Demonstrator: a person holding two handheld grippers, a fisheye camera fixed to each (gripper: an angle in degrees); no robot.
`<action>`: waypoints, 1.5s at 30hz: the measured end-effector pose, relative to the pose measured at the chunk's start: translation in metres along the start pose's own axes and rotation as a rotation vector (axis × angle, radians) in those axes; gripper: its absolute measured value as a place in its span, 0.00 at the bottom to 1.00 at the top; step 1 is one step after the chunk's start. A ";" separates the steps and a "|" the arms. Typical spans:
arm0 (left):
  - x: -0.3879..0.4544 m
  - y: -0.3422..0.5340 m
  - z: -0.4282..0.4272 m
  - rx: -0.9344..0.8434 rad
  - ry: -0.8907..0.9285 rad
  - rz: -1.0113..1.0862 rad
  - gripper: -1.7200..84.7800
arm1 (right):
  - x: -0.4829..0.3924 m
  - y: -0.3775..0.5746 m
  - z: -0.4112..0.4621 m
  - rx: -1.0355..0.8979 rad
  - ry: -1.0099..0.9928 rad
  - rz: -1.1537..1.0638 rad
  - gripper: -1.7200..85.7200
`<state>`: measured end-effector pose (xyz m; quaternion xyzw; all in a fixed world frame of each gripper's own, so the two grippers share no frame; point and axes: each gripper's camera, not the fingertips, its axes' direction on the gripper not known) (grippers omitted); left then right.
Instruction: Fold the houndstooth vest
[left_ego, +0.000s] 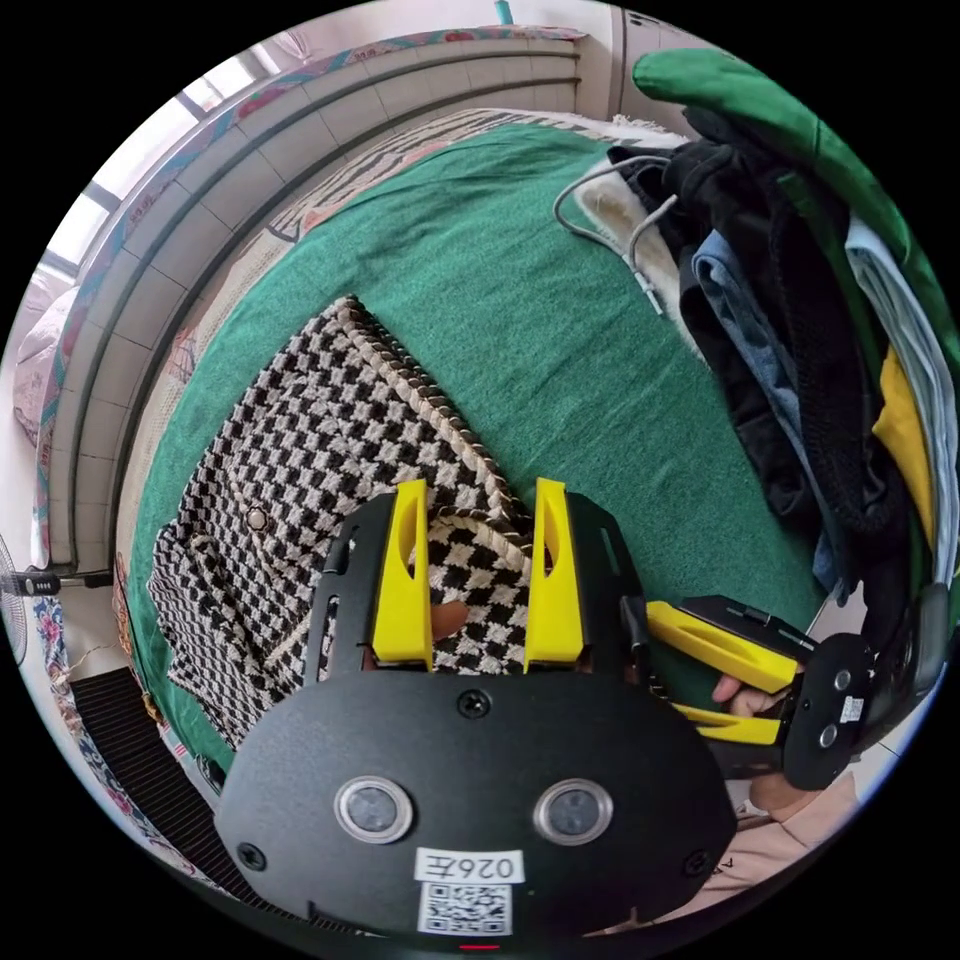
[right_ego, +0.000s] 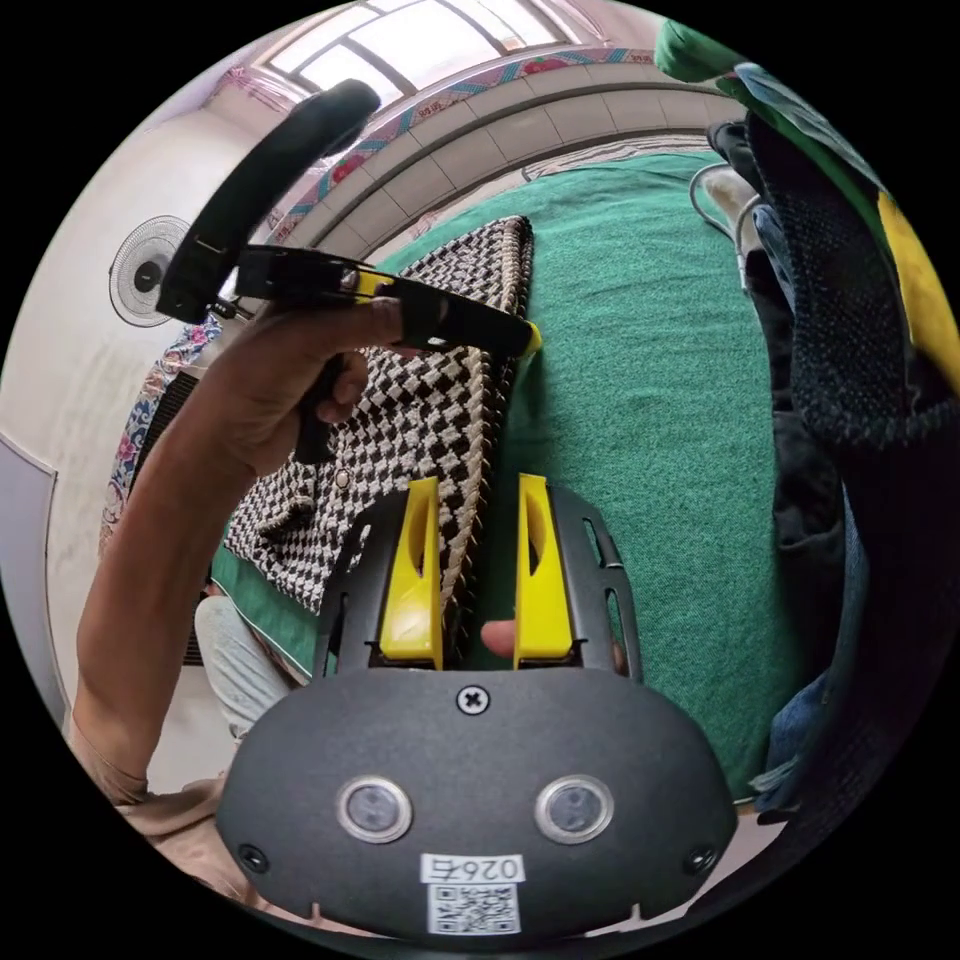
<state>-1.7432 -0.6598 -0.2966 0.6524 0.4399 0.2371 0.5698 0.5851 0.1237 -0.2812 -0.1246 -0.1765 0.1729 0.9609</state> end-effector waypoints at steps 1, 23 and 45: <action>0.008 -0.009 0.000 -0.002 -0.020 0.010 0.20 | 0.002 -0.002 0.001 0.000 -0.022 0.002 0.12; 0.059 -0.070 0.039 -0.091 -0.046 0.073 0.21 | -0.030 -0.030 -0.044 0.094 -0.203 -0.097 0.02; -0.113 0.178 0.122 0.299 0.343 -0.145 0.05 | -0.143 -0.091 -0.192 0.240 -0.358 -0.192 0.01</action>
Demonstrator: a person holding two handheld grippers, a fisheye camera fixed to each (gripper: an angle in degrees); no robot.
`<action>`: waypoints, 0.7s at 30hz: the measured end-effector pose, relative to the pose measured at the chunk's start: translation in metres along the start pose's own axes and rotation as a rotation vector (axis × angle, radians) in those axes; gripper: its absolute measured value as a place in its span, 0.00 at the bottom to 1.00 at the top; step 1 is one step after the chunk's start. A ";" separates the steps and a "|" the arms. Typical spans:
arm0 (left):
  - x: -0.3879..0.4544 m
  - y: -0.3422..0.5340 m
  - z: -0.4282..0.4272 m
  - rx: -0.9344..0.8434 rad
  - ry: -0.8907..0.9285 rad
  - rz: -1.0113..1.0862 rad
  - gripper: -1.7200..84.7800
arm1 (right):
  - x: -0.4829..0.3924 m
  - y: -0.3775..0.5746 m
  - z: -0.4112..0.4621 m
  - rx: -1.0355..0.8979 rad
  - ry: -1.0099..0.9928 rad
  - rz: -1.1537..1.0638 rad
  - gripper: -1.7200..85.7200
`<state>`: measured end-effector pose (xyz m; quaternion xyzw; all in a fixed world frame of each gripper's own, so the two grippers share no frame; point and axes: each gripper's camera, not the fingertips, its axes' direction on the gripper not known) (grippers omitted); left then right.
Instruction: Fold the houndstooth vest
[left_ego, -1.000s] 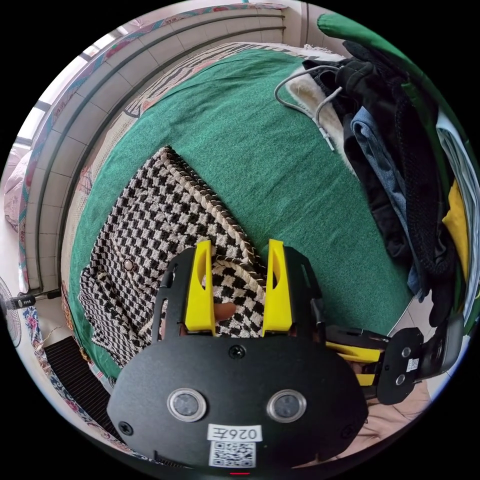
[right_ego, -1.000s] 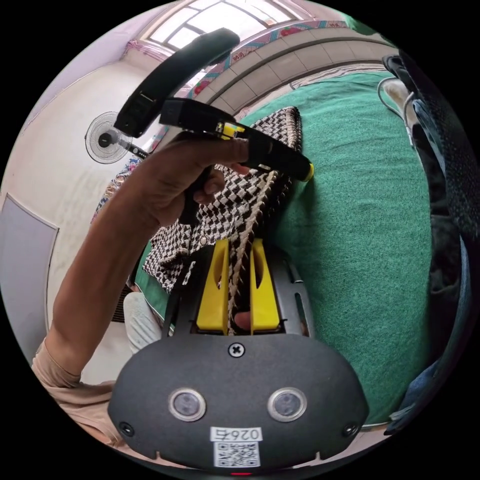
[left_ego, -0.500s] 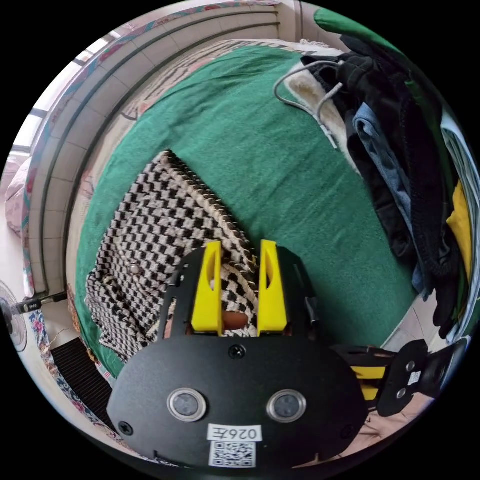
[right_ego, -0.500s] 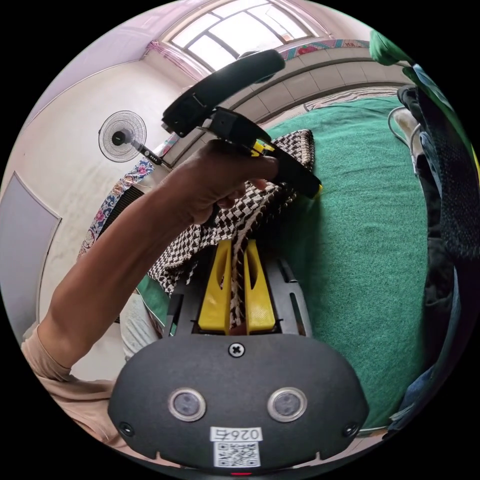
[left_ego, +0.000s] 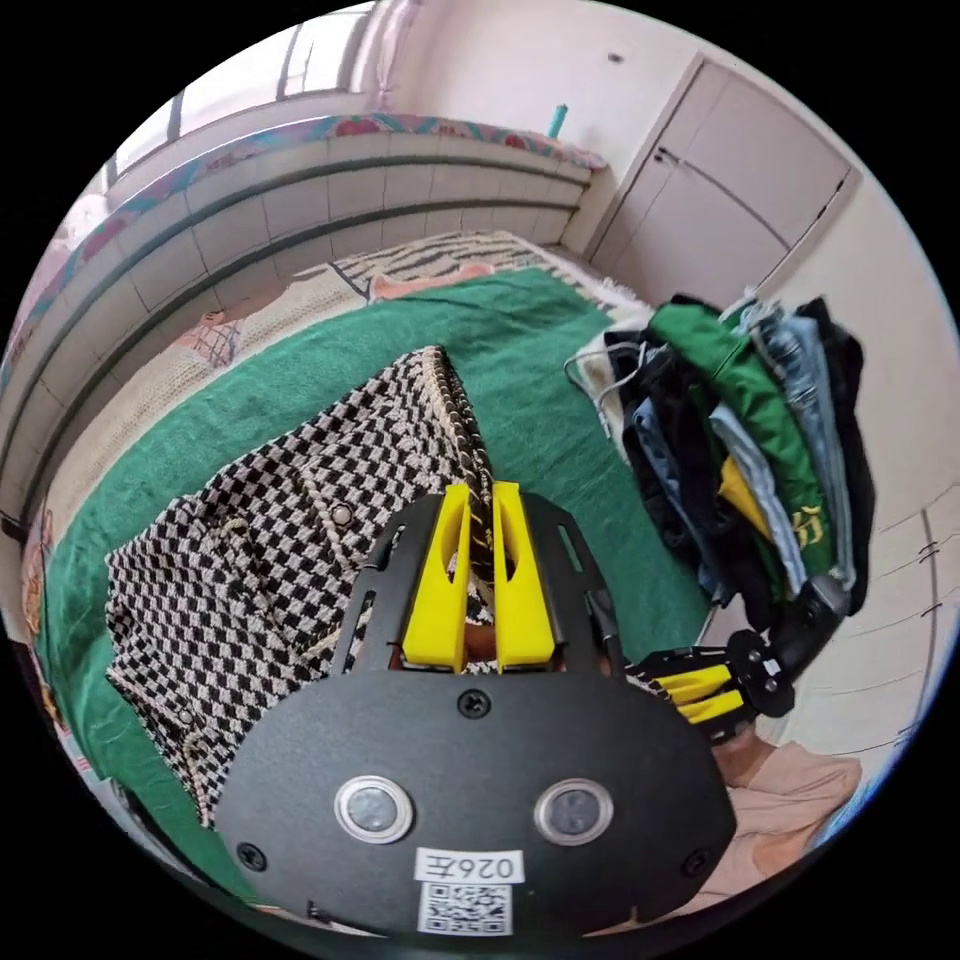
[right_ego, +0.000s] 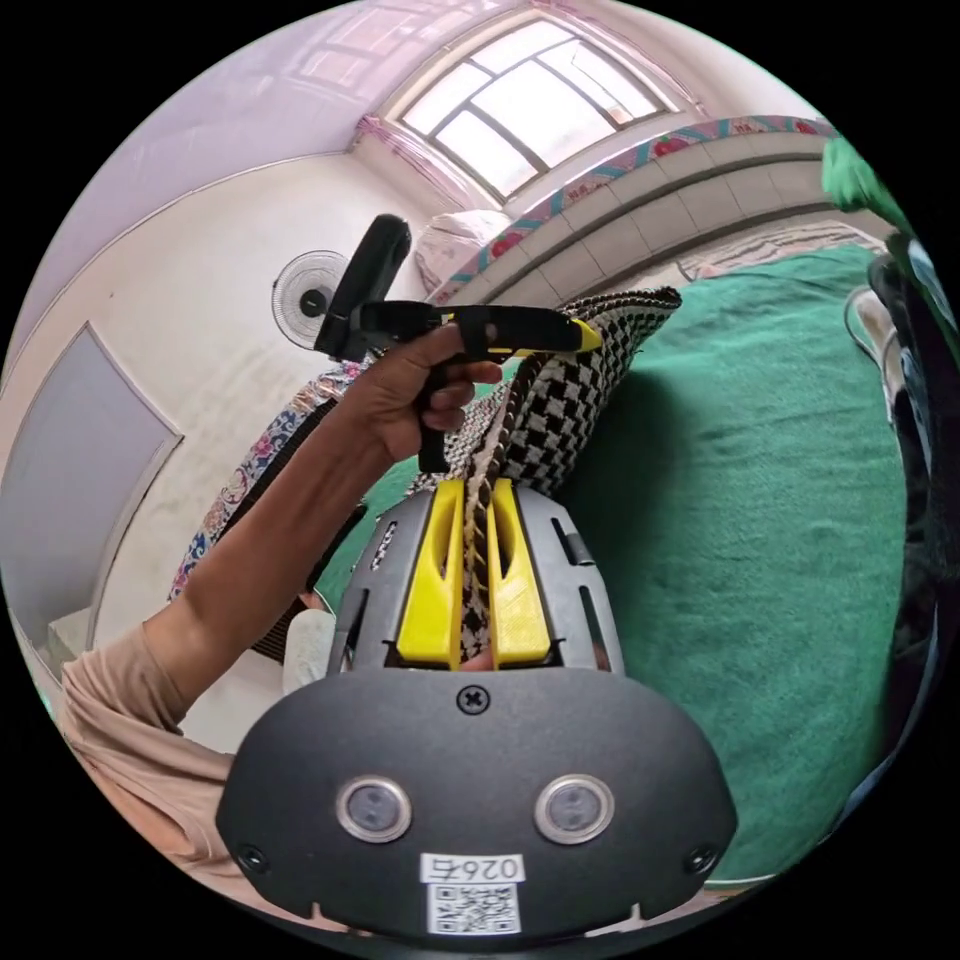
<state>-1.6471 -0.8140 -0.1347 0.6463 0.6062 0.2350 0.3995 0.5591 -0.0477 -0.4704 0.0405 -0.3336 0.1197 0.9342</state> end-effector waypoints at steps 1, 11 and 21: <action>-0.024 0.024 -0.014 0.038 0.043 -0.020 0.06 | -0.018 -0.011 -0.001 0.008 -0.016 -0.030 0.01; -0.219 0.269 -0.106 0.273 0.126 -0.097 0.05 | -0.240 -0.108 0.093 -0.139 0.033 -0.337 0.01; -0.480 0.556 0.048 0.256 0.334 -0.526 0.06 | -0.368 -0.142 0.350 -0.541 0.144 -0.421 0.08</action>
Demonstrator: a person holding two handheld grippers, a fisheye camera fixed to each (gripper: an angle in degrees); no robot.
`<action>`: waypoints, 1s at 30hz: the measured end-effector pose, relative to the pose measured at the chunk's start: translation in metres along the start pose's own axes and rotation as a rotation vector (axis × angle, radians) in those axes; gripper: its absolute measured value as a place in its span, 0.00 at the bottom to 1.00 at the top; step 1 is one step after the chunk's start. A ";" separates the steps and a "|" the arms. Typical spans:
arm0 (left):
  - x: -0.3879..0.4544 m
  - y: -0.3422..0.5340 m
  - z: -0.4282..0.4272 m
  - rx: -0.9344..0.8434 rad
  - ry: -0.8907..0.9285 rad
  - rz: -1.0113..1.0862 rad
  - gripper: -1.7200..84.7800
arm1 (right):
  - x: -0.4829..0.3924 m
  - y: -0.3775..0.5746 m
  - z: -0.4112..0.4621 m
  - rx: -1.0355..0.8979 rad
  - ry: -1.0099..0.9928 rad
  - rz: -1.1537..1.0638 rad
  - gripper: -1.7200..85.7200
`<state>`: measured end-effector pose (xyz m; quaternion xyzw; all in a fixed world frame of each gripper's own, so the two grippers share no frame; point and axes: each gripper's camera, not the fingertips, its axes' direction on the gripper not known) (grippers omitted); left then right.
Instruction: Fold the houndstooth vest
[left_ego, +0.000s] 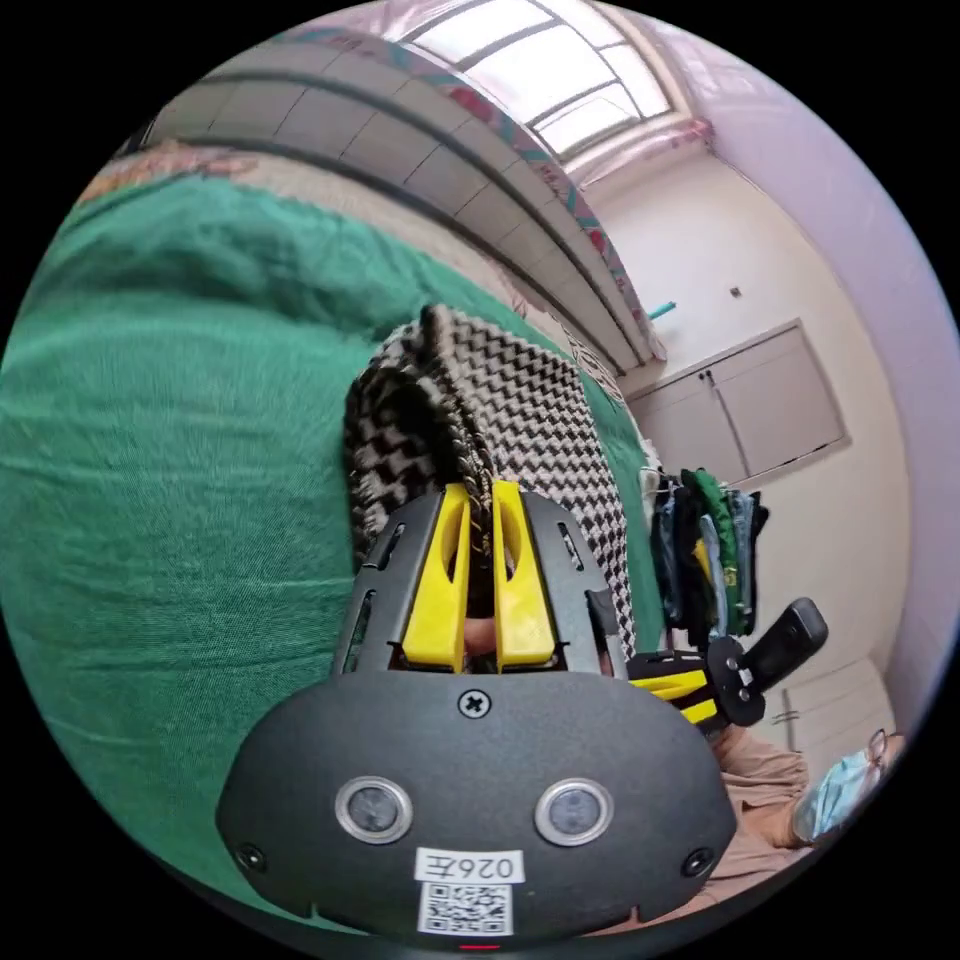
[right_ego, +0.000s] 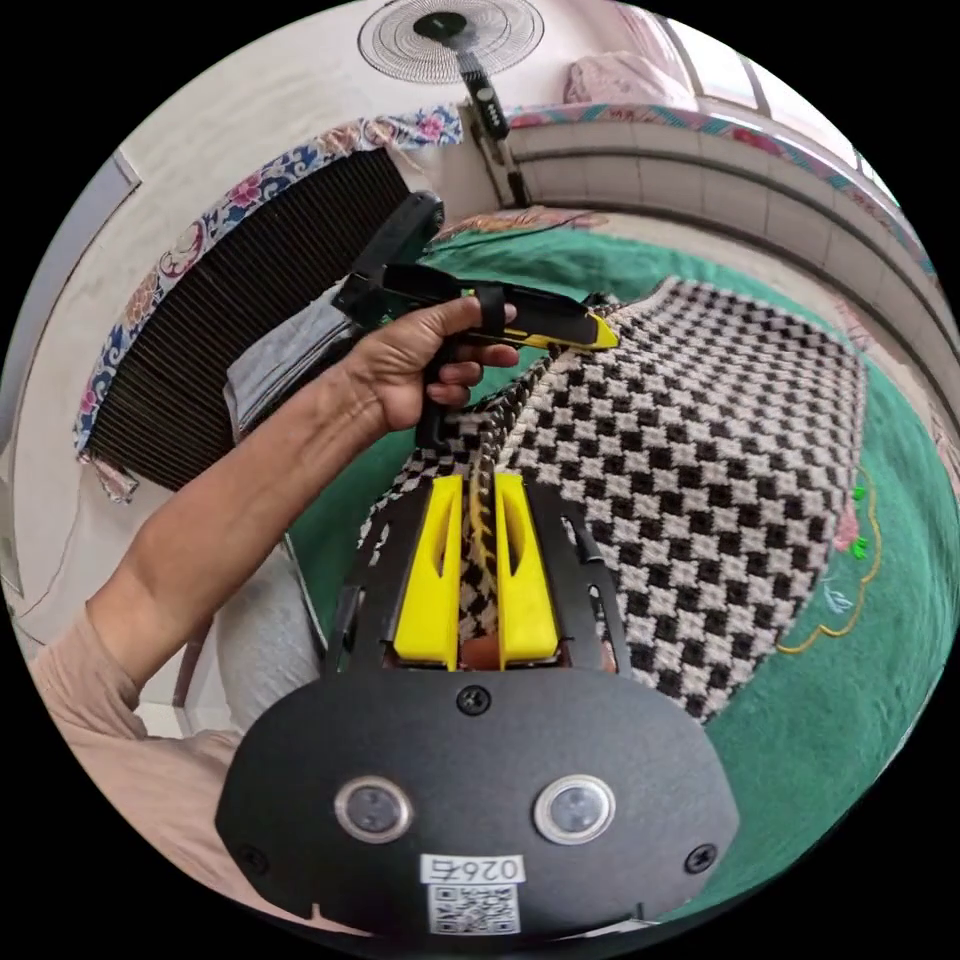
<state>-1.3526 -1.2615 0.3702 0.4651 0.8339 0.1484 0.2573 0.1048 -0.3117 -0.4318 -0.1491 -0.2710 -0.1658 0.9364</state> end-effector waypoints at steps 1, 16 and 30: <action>-0.031 0.017 0.010 0.001 0.111 -0.029 0.06 | -0.003 -0.008 -0.001 -0.013 -0.067 -0.008 0.09; 0.205 0.200 0.013 0.086 -0.083 0.447 0.01 | 0.007 0.034 -0.079 0.009 -0.211 -0.006 0.09; 0.278 0.292 0.190 -0.253 -0.694 0.560 0.01 | -0.044 0.009 -0.118 0.032 -0.170 -0.174 0.01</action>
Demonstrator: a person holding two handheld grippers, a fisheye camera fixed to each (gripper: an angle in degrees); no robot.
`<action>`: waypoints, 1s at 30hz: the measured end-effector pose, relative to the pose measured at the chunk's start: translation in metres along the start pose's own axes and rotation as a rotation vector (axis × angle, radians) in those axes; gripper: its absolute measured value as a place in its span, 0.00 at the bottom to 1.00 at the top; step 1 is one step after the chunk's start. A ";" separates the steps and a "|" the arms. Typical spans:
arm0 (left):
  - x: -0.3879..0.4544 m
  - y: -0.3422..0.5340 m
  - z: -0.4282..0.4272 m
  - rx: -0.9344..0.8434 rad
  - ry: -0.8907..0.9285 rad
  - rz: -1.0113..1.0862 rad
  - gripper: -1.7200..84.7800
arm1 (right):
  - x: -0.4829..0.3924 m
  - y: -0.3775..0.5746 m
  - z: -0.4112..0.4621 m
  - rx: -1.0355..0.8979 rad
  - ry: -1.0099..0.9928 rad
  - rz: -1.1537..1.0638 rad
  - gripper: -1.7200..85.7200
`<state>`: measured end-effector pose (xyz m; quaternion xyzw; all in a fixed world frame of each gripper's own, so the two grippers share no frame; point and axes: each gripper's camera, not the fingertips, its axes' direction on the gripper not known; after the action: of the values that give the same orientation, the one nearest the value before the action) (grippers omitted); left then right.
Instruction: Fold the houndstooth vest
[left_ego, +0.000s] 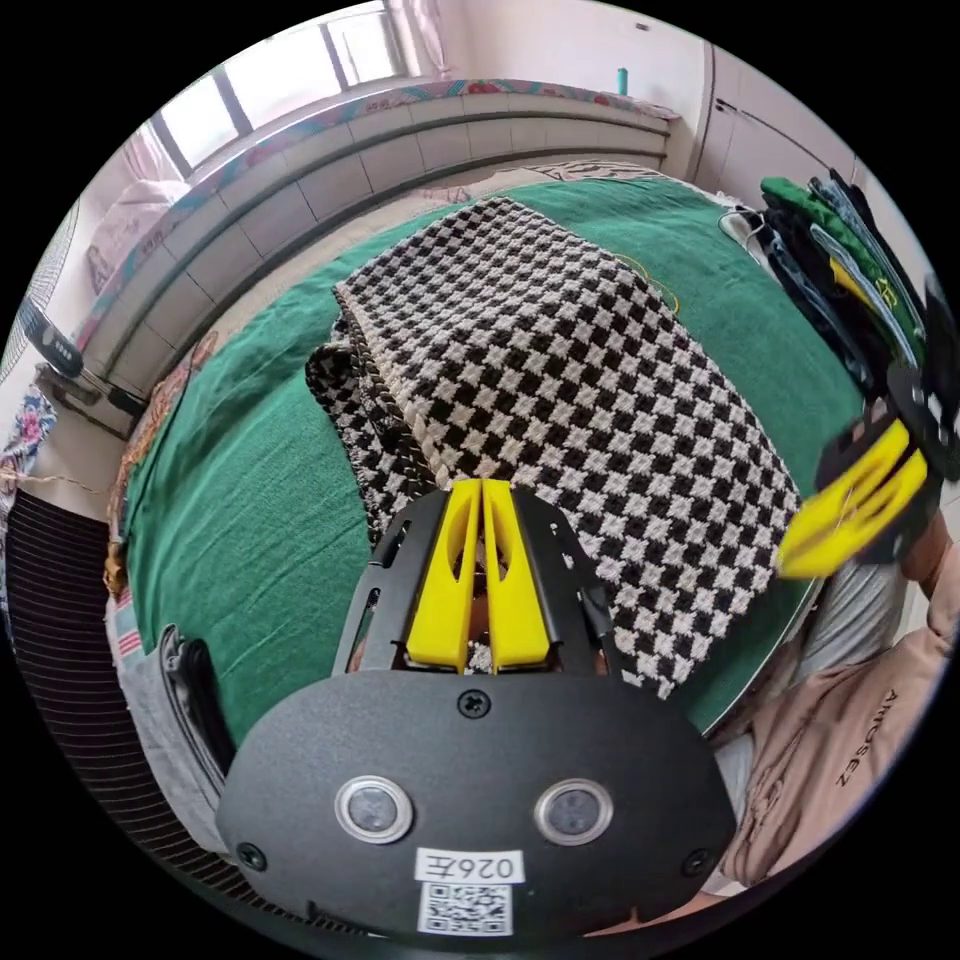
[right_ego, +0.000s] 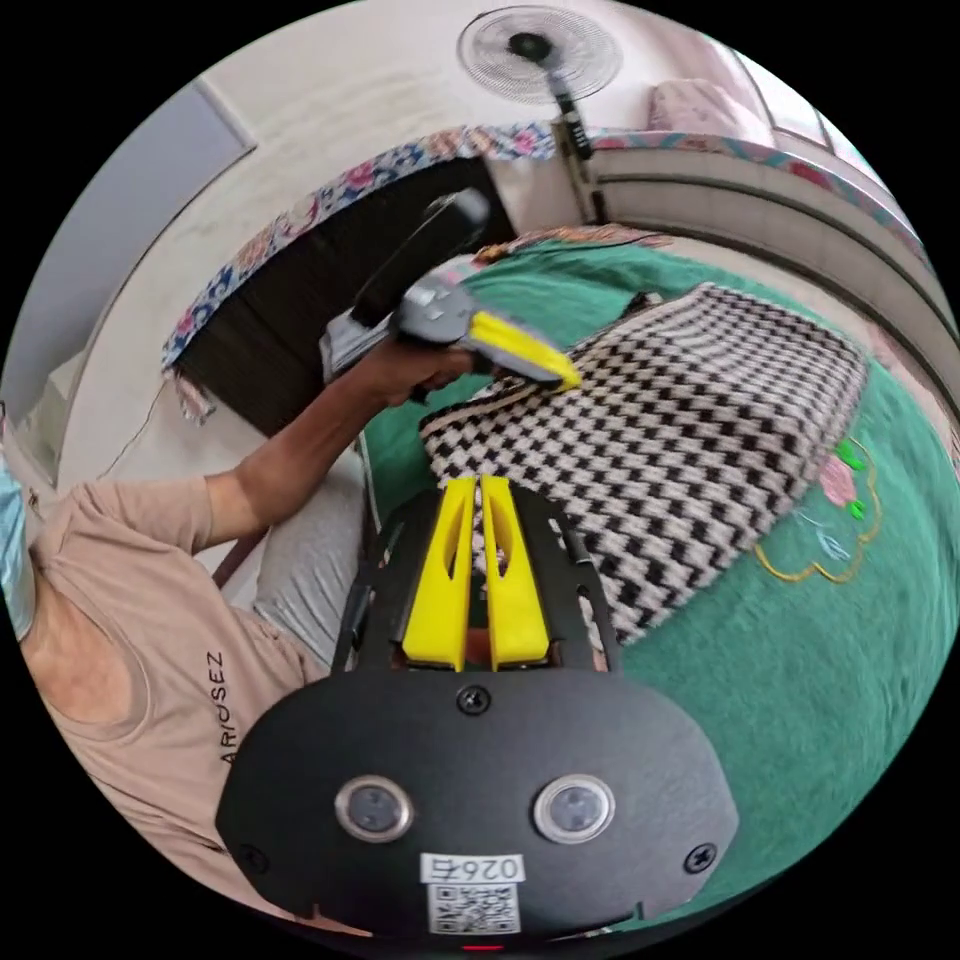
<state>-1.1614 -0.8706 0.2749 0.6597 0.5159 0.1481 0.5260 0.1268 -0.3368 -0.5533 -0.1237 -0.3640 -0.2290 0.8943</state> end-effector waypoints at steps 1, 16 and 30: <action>0.017 0.001 -0.001 0.001 -0.043 0.029 0.01 | 0.014 0.004 -0.015 0.035 0.053 0.058 0.01; -0.034 0.100 0.019 0.261 0.314 -0.345 0.04 | 0.132 0.069 -0.036 0.128 0.040 0.459 0.06; -0.029 0.133 0.164 0.051 0.465 -0.490 0.23 | 0.205 0.139 0.060 0.208 -0.168 0.752 0.14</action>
<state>-0.9824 -0.9725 0.3318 0.4776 0.7687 0.1510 0.3978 0.2898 -0.2589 -0.3730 -0.1753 -0.3866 0.1634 0.8906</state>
